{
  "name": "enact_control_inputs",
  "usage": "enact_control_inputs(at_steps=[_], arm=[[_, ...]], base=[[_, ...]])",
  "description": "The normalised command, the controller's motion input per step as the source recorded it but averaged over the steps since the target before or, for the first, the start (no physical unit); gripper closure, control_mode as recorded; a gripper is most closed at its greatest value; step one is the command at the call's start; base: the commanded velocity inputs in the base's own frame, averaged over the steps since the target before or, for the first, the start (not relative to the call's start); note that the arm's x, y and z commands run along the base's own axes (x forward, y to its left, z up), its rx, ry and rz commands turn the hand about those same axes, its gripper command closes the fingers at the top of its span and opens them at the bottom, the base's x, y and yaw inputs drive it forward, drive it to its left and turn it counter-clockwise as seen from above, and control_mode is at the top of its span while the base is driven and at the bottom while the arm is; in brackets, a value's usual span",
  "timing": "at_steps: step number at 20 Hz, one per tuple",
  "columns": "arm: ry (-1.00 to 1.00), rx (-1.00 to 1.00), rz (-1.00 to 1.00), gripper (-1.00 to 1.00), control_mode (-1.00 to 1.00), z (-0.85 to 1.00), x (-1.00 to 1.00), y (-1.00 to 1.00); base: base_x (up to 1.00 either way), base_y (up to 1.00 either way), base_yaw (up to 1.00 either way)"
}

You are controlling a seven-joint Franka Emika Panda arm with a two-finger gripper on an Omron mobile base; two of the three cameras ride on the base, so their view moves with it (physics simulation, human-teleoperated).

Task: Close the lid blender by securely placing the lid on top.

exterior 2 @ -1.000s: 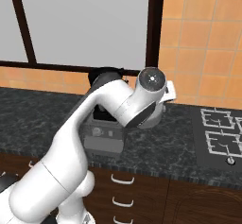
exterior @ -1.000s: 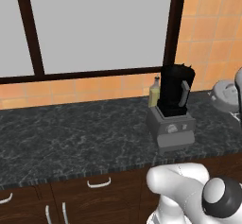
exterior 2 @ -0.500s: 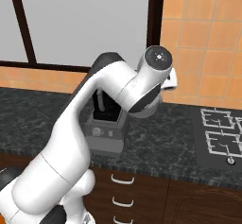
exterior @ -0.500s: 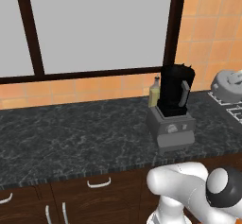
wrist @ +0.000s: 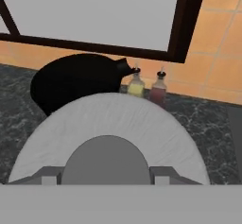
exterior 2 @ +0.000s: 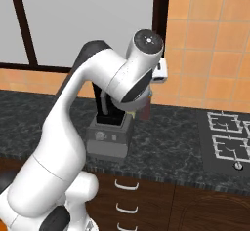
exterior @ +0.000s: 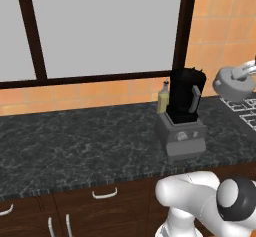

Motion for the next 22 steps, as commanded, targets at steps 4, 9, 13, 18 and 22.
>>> enact_control_inputs(at_steps=[4, 9, 13, 18, 22], arm=[[0.0, 0.02, -0.01, 1.0, -1.0, 0.51, 0.0, 0.52], [0.0, 0.0, -0.03, 1.0, -1.0, 0.57, 0.0, 0.59], [0.02, 0.0, -0.03, 1.0, -1.0, 0.52, 0.01, 0.55], [0.04, 0.0, -0.06, 1.0, -1.0, 0.17, 0.18, 0.32], [0.08, 0.0, -0.07, 1.0, -1.0, 0.01, 0.31, 0.09]], base=[[0.0, 0.0, 0.0], [0.0, 0.0, 0.0], [0.0, 0.0, 0.0], [0.0, 0.0, 0.0], [0.0, 0.0, 0.0]])
